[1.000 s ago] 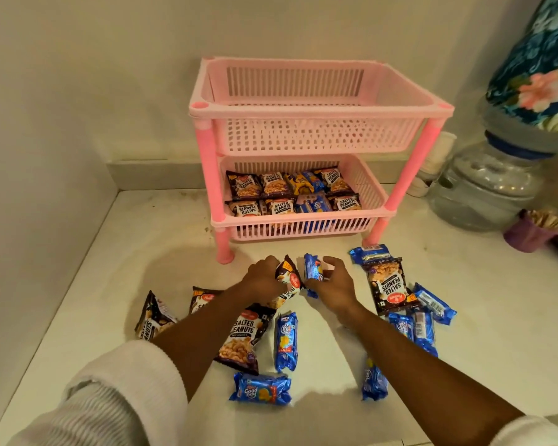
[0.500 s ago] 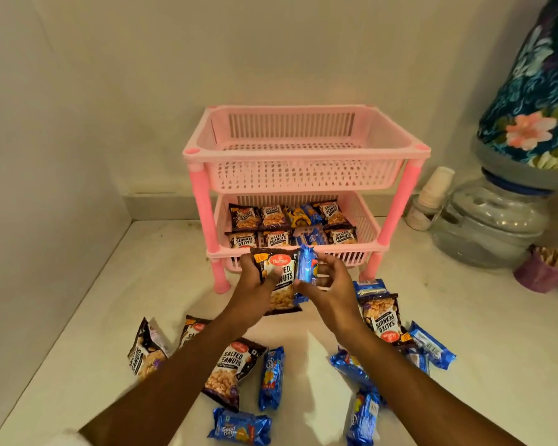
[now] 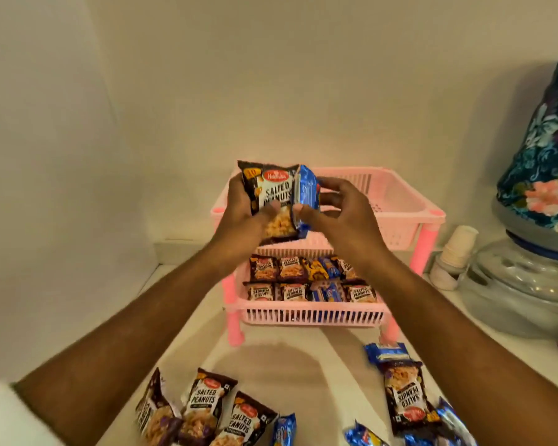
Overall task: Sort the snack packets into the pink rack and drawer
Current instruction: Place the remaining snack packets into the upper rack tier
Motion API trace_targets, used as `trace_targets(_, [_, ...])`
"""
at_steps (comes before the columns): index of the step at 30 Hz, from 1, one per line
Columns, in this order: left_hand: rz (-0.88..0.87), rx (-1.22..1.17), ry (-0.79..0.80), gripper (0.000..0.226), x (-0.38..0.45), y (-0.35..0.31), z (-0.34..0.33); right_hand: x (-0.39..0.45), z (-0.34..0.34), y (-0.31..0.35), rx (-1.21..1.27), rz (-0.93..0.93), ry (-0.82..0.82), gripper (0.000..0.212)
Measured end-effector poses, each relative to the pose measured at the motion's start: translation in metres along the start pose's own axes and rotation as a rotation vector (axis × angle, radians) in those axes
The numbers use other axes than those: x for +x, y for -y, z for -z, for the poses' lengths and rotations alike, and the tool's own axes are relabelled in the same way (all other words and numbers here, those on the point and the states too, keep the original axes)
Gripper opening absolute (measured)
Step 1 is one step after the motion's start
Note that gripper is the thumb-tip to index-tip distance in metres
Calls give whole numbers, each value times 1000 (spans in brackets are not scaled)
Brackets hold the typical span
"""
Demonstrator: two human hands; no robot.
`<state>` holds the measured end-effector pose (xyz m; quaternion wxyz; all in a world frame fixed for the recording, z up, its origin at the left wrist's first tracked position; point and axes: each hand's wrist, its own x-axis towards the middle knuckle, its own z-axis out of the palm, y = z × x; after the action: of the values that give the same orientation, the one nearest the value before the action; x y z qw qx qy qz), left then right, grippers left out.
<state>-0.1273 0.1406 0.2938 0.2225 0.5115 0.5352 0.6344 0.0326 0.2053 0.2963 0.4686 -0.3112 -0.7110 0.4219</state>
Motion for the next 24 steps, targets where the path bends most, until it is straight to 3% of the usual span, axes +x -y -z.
trace_targets(3, [18, -114, 3, 67, 44, -13, 12, 46, 2, 27, 154, -141, 117, 56])
trace_targets(5, [34, -118, 52, 77, 73, -12, 17, 77, -1, 33, 122, -209, 129, 56])
trace_targets(8, [60, 121, 88, 60, 107, 8, 19, 115, -14, 14, -93, -263, 103, 59])
trace_targets(12, [322, 338, 105, 46, 136, 37, 13, 135, -28, -24, -468, -372, 197, 50])
trace_targets(15, [414, 475, 164, 46, 144, 46, 9, 140, -33, -43, -647, -367, 281, 50])
trace_targets(21, [491, 1013, 536, 43, 144, 44, 11, 156, -39, -58, -815, -375, 465, 29])
trace_targets(24, [436, 1178, 603, 43, 148, 49, 7, 162, -40, -58, -880, -395, 550, 31])
